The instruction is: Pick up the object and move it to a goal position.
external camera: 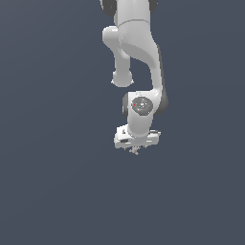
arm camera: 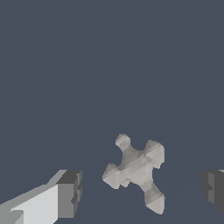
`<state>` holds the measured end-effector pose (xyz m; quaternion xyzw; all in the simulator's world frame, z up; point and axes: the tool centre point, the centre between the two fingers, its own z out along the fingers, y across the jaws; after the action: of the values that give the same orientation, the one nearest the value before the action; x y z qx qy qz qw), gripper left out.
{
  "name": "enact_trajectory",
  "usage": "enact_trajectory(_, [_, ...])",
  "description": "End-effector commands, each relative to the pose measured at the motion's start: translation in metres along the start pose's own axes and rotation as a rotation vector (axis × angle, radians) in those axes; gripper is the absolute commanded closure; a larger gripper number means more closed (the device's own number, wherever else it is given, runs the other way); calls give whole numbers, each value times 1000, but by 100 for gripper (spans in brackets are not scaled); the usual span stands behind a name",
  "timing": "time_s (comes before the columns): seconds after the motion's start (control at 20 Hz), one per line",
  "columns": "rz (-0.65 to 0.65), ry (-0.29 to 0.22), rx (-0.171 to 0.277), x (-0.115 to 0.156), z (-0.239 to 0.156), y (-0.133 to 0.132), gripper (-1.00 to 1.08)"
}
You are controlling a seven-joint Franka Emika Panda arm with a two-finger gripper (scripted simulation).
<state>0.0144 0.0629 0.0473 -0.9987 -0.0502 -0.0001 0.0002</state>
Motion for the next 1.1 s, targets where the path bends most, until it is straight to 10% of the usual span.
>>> enact_trajectory(0.0, [0, -1, 0, -1, 13, 0, -92])
enact_trajectory(0.35, [0, -1, 0, 1, 27, 0, -92])
enact_trajectory(0.4, [0, -1, 0, 1, 27, 0, 108])
enact_trajectory(1.05, [0, 0, 0, -1, 25, 1, 108])
